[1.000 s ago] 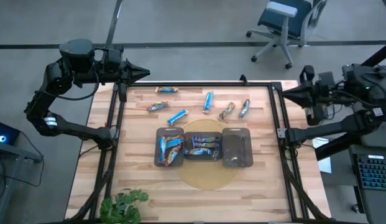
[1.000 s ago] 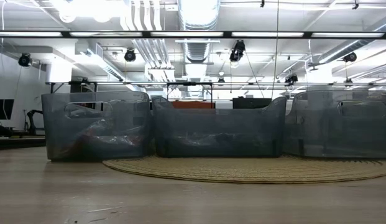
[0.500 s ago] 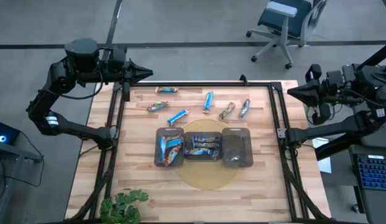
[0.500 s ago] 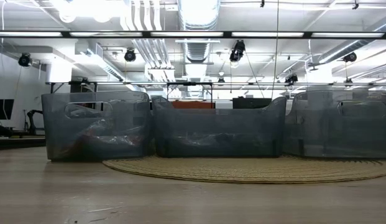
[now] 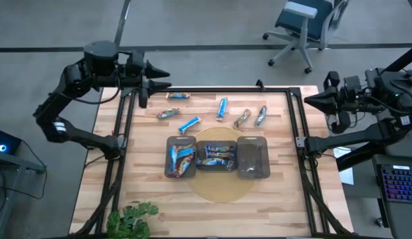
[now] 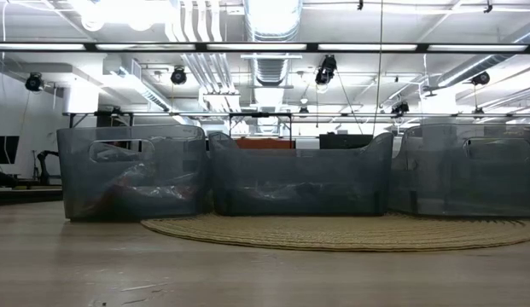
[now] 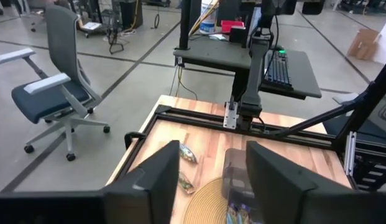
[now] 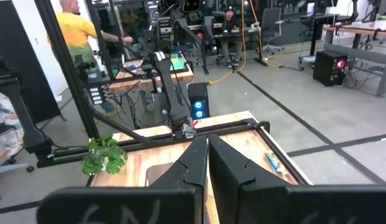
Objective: Pick and place Granola Bars by type
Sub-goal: Put the red granola bar into the left black bin
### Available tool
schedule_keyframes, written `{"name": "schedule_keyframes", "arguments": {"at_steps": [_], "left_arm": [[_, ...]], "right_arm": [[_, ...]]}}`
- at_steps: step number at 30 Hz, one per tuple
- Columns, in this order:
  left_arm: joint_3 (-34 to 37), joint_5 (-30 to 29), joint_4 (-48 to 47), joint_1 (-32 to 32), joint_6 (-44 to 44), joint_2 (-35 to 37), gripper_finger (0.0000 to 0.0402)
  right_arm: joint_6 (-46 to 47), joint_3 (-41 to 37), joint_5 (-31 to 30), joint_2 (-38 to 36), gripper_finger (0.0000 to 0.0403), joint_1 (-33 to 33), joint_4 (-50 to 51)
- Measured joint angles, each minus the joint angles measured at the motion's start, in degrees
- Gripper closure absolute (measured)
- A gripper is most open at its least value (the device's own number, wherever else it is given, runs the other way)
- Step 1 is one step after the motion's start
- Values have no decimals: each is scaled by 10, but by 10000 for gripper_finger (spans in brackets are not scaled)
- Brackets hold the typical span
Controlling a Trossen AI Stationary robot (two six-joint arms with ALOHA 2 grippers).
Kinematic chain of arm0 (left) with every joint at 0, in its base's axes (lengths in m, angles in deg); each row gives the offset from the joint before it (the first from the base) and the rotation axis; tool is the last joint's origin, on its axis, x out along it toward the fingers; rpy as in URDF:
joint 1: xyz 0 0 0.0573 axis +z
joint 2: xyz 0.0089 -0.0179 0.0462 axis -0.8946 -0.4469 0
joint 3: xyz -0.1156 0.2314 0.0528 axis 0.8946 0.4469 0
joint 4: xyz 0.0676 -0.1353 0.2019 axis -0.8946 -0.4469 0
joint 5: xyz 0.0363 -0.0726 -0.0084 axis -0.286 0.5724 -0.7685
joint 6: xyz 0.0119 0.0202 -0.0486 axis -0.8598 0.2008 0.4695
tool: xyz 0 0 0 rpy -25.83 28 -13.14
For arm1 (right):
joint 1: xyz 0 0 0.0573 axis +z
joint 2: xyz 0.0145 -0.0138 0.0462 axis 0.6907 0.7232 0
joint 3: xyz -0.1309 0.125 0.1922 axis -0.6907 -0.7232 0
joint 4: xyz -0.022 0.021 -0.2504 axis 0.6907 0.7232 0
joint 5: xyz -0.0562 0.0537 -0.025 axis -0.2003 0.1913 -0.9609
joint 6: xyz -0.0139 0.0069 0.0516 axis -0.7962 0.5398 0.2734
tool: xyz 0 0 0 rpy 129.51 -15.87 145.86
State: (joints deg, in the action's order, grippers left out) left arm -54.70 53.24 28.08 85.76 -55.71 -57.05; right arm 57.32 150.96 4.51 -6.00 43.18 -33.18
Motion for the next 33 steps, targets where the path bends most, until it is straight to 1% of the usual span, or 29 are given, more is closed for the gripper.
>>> {"name": "schedule_keyframes", "arguments": {"at_steps": [3,8,12,16,20,26,33], "left_arm": [[0,-5,-2,0,-5,-5,214],[0,-30,-14,0,-27,-9,209],[0,-82,-54,0,-49,-9,209],[0,-142,-107,1,-52,-14,209],[0,-172,-157,5,-51,-27,209],[0,-182,-206,16,-60,-71,209],[0,-183,-205,47,-71,-123,209]], "right_arm": [[0,-3,0,0,394,0,1],[1,-9,0,0,394,0,0],[1,-18,0,0,394,0,-1],[9,-31,0,0,394,0,-1],[11,-41,0,0,394,0,-2],[11,-45,0,0,394,0,-3],[30,-45,1,0,394,0,-2]]}}
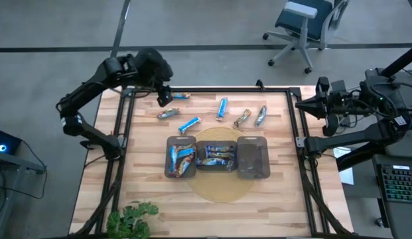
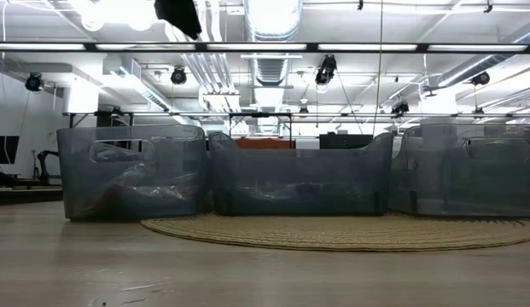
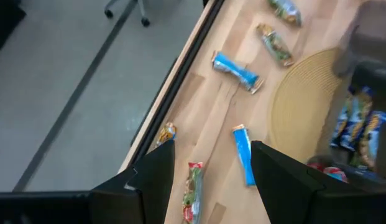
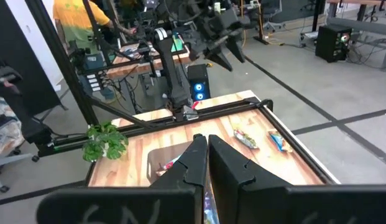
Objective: Pick and place Granola Bars by type
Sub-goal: Put the red granola bar into the left black bin
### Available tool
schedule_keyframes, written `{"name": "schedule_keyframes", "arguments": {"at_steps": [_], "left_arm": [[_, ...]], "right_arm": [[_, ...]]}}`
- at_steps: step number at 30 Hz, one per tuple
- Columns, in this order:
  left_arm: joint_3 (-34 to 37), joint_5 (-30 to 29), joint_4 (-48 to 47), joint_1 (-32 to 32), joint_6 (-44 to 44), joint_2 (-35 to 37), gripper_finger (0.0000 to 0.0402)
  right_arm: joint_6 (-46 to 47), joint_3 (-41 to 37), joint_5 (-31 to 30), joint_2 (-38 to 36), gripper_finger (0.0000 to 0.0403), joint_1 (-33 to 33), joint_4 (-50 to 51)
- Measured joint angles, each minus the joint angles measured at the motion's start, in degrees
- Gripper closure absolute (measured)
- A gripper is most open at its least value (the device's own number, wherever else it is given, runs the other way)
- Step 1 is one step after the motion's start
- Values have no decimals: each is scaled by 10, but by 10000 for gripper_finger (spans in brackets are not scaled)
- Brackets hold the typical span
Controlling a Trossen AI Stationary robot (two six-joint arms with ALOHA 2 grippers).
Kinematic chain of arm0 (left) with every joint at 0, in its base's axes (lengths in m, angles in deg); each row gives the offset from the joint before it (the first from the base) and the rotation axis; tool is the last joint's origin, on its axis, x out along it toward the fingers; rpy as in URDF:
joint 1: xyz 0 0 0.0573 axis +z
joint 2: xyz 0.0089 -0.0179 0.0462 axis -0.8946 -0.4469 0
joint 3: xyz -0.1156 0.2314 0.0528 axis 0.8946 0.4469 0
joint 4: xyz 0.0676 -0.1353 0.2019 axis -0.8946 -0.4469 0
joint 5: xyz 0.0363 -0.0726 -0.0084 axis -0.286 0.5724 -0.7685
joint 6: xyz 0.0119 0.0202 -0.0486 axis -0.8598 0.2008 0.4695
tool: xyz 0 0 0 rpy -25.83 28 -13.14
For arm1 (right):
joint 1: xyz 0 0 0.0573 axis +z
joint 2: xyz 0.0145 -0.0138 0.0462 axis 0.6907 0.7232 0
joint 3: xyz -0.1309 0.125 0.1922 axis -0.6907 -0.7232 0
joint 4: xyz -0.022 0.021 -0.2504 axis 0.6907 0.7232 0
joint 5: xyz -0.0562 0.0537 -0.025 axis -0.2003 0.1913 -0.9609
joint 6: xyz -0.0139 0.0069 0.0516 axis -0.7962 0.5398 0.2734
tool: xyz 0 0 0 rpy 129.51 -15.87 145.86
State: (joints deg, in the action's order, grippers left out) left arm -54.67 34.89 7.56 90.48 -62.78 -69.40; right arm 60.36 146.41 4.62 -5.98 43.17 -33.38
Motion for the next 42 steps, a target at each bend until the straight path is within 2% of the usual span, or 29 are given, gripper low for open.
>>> {"name": "schedule_keyframes", "arguments": {"at_steps": [7,11,15,21,29,34,42], "left_arm": [[9,97,-1,86,-31,-25,209],[30,107,-15,134,-46,-31,209],[90,111,-15,162,-53,-32,209],[213,114,15,172,-72,-32,209],[382,104,151,172,-71,-31,209],[431,68,199,172,-75,-31,209],[469,70,263,172,-75,-49,209]], "right_arm": [[6,-1,0,0,394,0,0],[6,-1,0,0,394,0,0],[4,-2,0,0,394,0,0],[4,-3,0,0,394,0,1],[4,-4,0,0,394,0,1],[4,-4,0,0,394,0,1],[6,-4,0,0,394,0,0]]}}
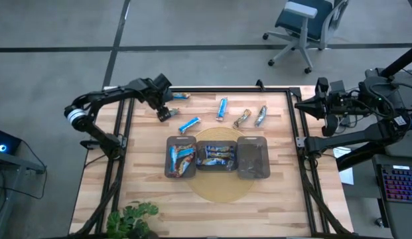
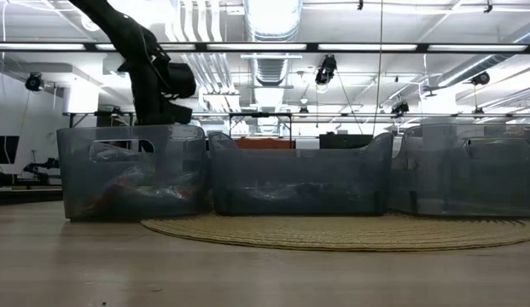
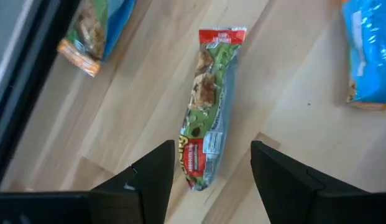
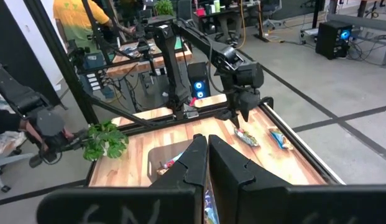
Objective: Pick and place Granola Bars by type
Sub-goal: Put the red granola bar into the left black bin
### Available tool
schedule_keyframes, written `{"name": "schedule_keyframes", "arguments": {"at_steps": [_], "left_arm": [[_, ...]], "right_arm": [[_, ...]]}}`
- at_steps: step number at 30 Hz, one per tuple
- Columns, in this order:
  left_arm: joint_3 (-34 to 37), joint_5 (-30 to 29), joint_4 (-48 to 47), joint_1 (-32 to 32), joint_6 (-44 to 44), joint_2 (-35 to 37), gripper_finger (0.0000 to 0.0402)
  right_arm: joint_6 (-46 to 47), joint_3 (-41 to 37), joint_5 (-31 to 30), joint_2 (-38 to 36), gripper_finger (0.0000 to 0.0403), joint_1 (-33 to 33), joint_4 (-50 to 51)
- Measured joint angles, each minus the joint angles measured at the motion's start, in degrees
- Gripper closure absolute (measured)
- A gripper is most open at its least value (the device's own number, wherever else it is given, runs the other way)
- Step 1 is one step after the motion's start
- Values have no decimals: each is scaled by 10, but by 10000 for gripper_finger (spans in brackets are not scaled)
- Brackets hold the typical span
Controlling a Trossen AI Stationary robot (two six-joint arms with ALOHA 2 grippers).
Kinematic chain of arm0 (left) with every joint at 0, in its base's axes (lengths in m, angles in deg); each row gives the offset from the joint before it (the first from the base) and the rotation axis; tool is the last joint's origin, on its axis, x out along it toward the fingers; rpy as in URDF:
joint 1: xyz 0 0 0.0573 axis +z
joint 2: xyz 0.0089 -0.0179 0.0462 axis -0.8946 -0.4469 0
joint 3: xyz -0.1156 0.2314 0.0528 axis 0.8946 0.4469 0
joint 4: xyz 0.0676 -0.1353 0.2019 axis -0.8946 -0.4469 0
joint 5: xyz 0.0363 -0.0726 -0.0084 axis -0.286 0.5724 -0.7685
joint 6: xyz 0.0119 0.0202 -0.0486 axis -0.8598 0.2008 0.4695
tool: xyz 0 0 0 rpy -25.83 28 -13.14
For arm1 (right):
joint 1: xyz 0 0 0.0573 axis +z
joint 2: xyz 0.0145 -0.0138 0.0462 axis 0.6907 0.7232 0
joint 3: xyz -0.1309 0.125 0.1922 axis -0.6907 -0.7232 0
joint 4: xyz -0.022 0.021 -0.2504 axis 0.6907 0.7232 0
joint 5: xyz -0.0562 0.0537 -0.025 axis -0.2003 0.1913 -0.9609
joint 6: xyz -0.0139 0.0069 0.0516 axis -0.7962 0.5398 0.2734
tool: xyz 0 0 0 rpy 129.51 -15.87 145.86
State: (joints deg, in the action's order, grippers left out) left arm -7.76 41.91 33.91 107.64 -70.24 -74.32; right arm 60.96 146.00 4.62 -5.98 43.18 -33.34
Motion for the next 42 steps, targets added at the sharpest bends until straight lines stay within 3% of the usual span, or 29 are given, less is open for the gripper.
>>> {"name": "schedule_keyframes", "arguments": {"at_steps": [19,31,42], "left_arm": [[7,4,44,0,-5,-86,209],[7,4,47,0,-7,-100,209],[7,1,45,0,-5,-100,254]], "right_arm": [[0,-1,0,0,394,0,0],[-2,-1,-1,0,394,0,0],[-2,-1,-1,0,394,0,0]]}}
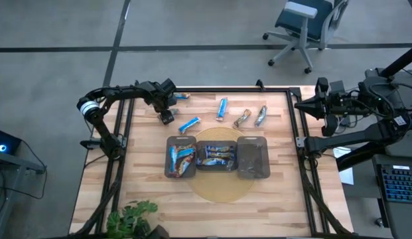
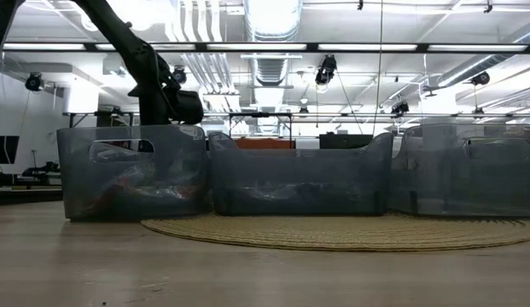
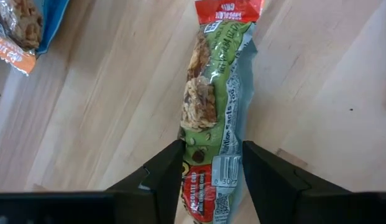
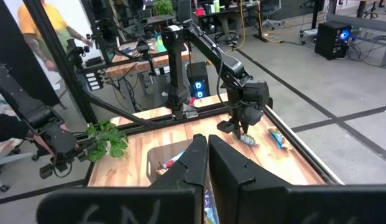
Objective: Pick and place Granola Bars by type
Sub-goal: Put the red granola bar into the left black bin
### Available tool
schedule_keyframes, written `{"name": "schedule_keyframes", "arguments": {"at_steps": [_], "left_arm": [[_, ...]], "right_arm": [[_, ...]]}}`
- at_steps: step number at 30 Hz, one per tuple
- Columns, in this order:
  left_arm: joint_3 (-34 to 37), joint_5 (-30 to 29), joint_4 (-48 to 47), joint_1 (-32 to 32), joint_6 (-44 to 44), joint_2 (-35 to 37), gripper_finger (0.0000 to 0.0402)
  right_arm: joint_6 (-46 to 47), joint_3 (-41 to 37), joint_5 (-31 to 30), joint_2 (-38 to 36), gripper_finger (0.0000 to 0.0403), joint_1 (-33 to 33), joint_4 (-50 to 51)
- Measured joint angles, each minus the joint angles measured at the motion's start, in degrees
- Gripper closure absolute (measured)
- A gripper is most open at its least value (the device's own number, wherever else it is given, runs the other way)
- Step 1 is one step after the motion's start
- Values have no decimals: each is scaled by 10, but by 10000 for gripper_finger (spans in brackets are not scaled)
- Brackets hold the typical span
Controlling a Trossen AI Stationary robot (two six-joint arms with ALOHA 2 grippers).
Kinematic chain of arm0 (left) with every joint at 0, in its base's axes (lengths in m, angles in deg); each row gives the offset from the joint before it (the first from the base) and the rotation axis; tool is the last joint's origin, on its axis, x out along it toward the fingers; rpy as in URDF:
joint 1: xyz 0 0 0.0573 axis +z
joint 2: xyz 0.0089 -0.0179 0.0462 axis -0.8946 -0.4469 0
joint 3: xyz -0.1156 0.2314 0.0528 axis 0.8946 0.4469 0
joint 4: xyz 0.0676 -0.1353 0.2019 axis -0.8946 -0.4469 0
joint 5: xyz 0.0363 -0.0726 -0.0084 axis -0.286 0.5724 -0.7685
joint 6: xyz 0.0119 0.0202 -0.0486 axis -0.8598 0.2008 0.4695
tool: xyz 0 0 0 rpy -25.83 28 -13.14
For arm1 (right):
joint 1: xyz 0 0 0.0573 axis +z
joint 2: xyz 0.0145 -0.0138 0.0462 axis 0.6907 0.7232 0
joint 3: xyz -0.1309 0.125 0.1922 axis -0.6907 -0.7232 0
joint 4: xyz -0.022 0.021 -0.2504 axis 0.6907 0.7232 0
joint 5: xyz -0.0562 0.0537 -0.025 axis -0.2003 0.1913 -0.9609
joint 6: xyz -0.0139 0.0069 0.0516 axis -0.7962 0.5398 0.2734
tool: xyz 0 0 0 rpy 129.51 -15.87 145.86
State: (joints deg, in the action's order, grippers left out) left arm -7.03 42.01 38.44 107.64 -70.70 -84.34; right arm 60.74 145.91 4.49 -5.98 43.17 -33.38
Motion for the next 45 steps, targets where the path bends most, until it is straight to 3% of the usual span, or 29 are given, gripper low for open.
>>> {"name": "schedule_keyframes", "arguments": {"at_steps": [17,31,45], "left_arm": [[0,-6,-23,0,4,0,397],[-63,-6,-101,0,1,1,402],[-279,-6,-332,-21,0,1,401]], "right_arm": [[1,0,0,0,394,0,0],[0,0,0,0,394,0,0],[-13,0,0,0,394,0,0]]}}
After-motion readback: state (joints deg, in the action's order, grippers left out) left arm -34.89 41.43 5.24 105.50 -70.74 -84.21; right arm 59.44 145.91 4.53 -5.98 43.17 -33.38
